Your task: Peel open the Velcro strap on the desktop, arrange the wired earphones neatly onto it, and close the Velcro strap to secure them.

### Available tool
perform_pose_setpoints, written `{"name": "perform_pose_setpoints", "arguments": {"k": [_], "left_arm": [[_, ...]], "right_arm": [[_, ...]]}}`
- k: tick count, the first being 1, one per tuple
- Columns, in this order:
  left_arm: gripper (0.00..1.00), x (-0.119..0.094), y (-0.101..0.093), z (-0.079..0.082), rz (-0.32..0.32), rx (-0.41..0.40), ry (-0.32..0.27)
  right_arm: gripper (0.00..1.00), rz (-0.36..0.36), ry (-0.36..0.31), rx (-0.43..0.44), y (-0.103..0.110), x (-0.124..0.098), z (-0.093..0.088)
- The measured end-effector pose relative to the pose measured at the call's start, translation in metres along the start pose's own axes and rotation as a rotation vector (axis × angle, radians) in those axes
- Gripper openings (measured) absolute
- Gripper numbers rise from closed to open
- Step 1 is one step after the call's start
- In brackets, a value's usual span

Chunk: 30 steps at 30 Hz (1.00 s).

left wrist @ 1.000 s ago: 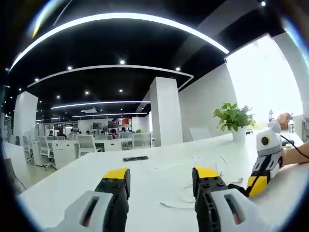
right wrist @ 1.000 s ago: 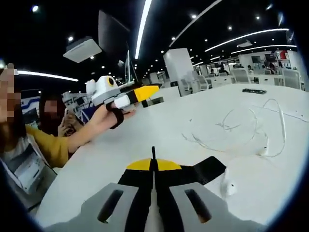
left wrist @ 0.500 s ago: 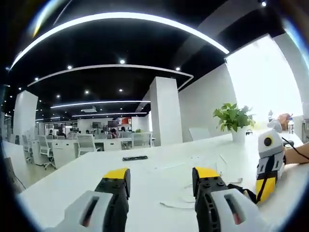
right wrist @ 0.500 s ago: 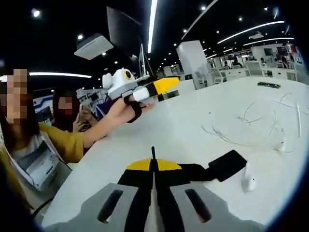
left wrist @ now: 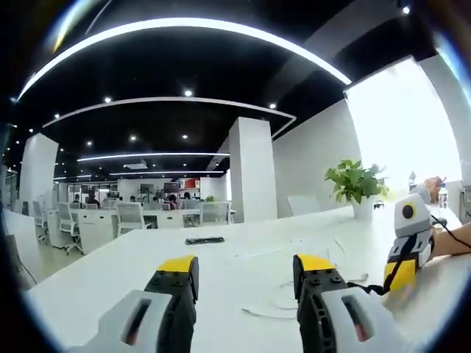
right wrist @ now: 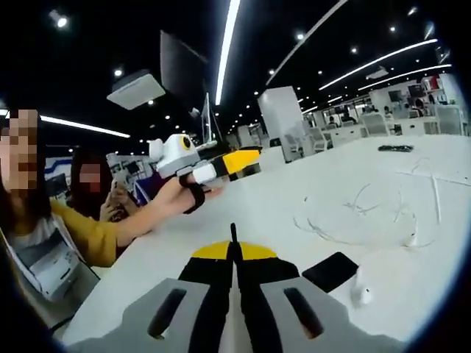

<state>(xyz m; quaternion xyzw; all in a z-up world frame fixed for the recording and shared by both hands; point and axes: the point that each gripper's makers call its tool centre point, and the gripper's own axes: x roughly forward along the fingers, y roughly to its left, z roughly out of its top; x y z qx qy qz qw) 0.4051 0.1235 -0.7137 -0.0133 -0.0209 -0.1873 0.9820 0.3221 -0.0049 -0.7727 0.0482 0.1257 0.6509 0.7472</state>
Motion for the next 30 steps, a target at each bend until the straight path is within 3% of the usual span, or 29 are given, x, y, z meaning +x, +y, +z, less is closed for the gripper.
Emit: {"name": "perform_pose_setpoints", "arguments": {"k": [4,9,15,19,26,30], "left_arm": [[0.55,0.0,0.001,0.001,0.001,-0.008,-0.002],[0.55,0.0,0.001,0.001,0.0,-0.007,-0.005],[0.55,0.001,0.002,0.0,0.002,-0.012,-0.001],[0.55,0.001,0.002,0.0,0.003,-0.014,-0.001],[0.55,0.001,0.003,-0.002,0.004,-0.013,0.002],[0.55,0.002,0.004,-0.002,0.006,-0.011,0.003]], "right_arm": [[0.04,-0.012,0.01,-0.047,0.001,-0.002,0.004],[0.04,-0.077,-0.035,-0.094,-0.006,-0.008,0.02],[0.04,-0.096,-0.057,-0.098,-0.009,-0.013,0.026],[0.04,-0.082,-0.063,-0.103,-0.006,-0.014,0.03],[0.04,-0.031,-0.001,-0.142,0.005,-0.016,0.023],[0.03,0.027,0.02,-0.09,0.011,-0.019,0.017]]}}
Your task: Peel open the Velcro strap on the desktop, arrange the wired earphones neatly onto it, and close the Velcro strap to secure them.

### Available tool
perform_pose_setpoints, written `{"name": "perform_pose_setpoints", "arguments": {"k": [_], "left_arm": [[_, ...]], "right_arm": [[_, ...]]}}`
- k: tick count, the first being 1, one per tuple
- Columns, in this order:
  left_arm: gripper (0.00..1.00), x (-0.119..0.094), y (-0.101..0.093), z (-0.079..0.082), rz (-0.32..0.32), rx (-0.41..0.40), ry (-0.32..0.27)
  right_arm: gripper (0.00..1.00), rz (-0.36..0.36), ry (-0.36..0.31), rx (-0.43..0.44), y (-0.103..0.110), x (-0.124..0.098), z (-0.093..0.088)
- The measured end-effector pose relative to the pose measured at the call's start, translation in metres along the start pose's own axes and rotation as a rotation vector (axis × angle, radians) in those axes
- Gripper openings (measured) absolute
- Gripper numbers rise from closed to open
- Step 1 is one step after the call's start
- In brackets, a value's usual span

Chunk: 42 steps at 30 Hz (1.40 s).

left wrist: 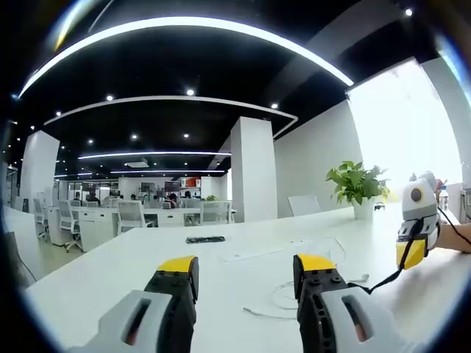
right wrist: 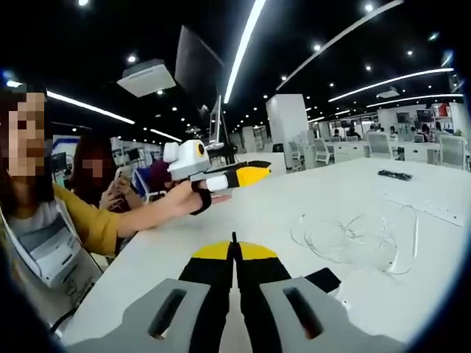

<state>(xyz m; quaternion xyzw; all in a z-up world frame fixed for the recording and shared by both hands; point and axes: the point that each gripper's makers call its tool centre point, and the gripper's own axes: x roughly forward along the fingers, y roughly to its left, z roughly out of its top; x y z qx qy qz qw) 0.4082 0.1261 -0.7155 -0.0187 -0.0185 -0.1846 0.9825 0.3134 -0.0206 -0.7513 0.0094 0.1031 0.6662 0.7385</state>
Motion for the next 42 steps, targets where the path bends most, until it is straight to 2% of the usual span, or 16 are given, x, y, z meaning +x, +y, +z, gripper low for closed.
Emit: {"name": "perform_pose_setpoints", "arguments": {"k": [4,7,10,12,17,26,31,33,35,40,42], "left_arm": [[0.55,0.0,0.001,0.0,0.001,-0.004,0.001],[0.55,0.001,0.002,0.001,0.001,-0.005,-0.002],[0.55,0.001,0.001,0.002,0.0,-0.004,-0.003],[0.55,0.0,0.001,0.001,0.0,-0.004,-0.001],[0.55,0.0,0.001,0.001,0.0,-0.006,-0.001],[0.55,0.001,0.001,0.0,-0.001,-0.002,0.002],[0.55,0.001,0.001,0.0,0.0,-0.002,0.002],[0.55,0.002,0.001,0.0,0.0,-0.002,0.003],[0.55,0.002,0.001,0.0,0.0,0.0,0.004],[0.55,0.001,0.0,-0.001,-0.001,0.003,0.007],[0.55,0.001,0.0,-0.002,0.0,0.004,0.008]], "right_arm": [[0.04,0.083,0.094,0.004,0.011,-0.006,-0.019],[0.04,0.097,0.17,-0.034,0.015,-0.01,-0.035],[0.04,0.085,0.195,-0.024,0.016,-0.008,-0.038],[0.04,0.078,0.189,-0.003,0.015,-0.008,-0.034],[0.04,0.05,0.158,-0.051,0.014,-0.011,-0.024],[0.06,0.027,0.111,-0.053,0.013,-0.014,-0.012],[0.06,0.037,0.086,-0.065,0.02,-0.014,-0.004],[0.05,0.068,0.033,-0.053,0.027,-0.013,0.006],[0.05,0.065,0.026,-0.062,0.028,-0.014,0.011],[0.06,0.046,0.018,-0.067,0.023,-0.015,0.011],[0.06,0.018,0.012,-0.065,0.017,-0.016,0.011]]}}
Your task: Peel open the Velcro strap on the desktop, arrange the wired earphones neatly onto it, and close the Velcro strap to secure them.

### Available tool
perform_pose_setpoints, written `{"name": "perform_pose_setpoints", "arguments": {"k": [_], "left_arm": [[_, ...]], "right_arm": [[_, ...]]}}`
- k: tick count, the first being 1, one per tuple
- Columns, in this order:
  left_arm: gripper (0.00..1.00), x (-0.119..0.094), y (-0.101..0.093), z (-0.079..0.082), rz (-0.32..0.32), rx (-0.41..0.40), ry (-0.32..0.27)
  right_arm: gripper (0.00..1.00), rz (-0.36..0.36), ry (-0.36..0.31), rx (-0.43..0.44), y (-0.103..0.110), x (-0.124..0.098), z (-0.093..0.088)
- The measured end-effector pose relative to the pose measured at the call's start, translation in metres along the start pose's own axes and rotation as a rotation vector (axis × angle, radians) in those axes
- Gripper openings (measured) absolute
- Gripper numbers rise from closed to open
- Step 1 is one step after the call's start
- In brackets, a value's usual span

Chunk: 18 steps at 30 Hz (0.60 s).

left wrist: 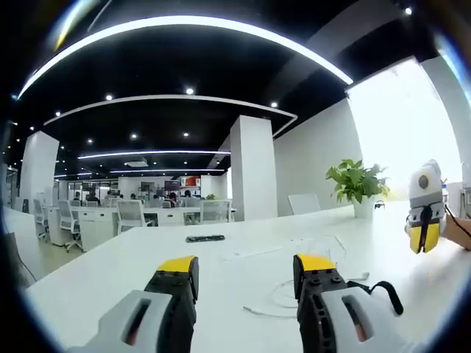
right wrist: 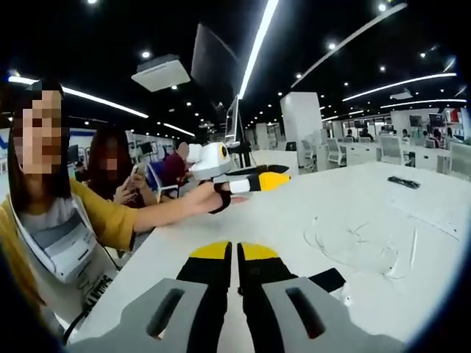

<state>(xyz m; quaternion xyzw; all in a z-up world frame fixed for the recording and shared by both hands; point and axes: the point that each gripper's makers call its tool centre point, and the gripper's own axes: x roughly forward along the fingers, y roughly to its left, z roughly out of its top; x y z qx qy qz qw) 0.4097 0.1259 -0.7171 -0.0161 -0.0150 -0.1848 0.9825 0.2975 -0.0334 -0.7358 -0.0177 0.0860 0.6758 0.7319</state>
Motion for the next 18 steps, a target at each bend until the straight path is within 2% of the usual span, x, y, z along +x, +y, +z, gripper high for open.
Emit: {"name": "perform_pose_setpoints", "arguments": {"k": [2,8,11,15,18], "left_arm": [[0.55,0.0,0.0,0.0,0.0,-0.003,0.0],[0.55,0.0,-0.001,0.0,-0.003,0.0,-0.001],[0.55,0.0,-0.001,0.001,-0.003,-0.001,-0.002],[0.55,-0.001,-0.001,0.001,-0.002,-0.004,-0.005],[0.55,-0.001,-0.001,0.001,-0.004,-0.003,-0.005]], "right_arm": [[0.06,-0.013,-0.006,0.005,-0.005,-0.002,0.0],[0.06,-0.156,-0.063,0.029,-0.04,-0.013,0.005],[0.07,-0.195,-0.075,0.025,-0.049,-0.018,0.004],[0.09,-0.314,-0.123,0.044,-0.072,-0.029,0.009],[0.1,-0.392,-0.125,0.071,-0.089,-0.039,0.009]]}}
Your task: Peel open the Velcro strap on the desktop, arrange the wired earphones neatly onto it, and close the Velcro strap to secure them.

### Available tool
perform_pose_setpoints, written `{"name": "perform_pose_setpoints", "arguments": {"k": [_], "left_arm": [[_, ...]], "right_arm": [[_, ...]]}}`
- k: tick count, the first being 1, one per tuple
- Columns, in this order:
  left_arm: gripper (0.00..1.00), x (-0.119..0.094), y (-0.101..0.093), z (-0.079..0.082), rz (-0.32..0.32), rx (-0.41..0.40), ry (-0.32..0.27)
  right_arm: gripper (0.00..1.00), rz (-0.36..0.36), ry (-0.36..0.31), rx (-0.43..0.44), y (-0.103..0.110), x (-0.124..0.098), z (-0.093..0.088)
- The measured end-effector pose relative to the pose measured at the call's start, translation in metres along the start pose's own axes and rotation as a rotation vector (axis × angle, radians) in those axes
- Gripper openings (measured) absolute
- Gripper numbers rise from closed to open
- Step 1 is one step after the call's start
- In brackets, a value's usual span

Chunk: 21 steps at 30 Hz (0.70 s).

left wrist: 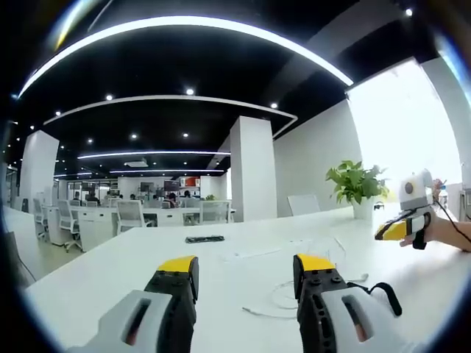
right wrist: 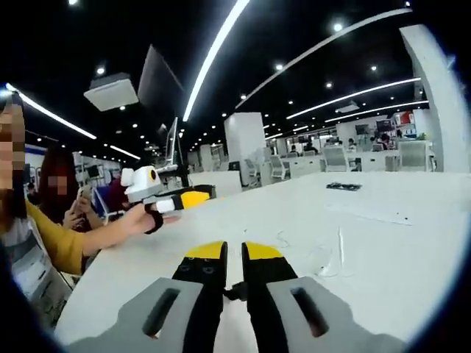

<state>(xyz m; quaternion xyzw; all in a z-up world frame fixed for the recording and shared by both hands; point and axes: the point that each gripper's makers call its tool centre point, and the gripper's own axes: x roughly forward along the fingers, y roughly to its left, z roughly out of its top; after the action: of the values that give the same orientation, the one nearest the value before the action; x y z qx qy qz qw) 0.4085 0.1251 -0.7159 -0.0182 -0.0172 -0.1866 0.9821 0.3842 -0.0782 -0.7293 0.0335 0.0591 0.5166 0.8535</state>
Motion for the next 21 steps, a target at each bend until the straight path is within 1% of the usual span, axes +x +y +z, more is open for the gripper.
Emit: {"name": "perform_pose_setpoints", "arguments": {"k": [1,2,3,4,7,10,11,13,18,21], "left_arm": [[0.55,0.0,0.0,0.0,-0.001,0.001,0.001],[0.55,0.0,-0.001,0.0,-0.001,0.002,0.001],[0.55,0.0,-0.001,-0.001,-0.002,0.002,0.002],[0.55,0.0,-0.001,-0.001,-0.003,0.003,0.003],[0.55,0.0,-0.002,-0.001,-0.005,0.004,0.004],[0.55,0.0,-0.002,-0.001,-0.006,0.003,0.004],[0.55,0.0,-0.003,-0.001,-0.008,0.0,0.003],[0.55,0.0,-0.003,-0.001,-0.009,-0.001,0.003],[0.55,0.0,-0.003,-0.002,-0.009,0.002,0.005],[0.55,0.0,-0.004,-0.002,-0.009,0.006,0.006]], "right_arm": [[0.1,-0.042,-0.015,0.004,-0.008,-0.002,0.001],[0.1,-0.075,-0.013,0.003,-0.014,-0.004,0.0],[0.1,-0.091,-0.026,0.01,-0.018,-0.005,0.002],[0.1,-0.134,-0.035,0.023,-0.027,-0.008,0.002],[0.1,-0.211,-0.048,0.02,-0.045,-0.015,0.003],[0.11,-0.24,-0.039,0.032,-0.054,-0.017,0.0],[0.11,-0.266,-0.025,0.028,-0.06,-0.019,-0.003],[0.11,-0.29,-0.018,0.025,-0.065,-0.019,-0.007],[0.14,-0.359,0.046,0.002,-0.08,-0.014,-0.027],[0.16,-0.391,0.058,0.006,-0.087,-0.01,-0.035]]}}
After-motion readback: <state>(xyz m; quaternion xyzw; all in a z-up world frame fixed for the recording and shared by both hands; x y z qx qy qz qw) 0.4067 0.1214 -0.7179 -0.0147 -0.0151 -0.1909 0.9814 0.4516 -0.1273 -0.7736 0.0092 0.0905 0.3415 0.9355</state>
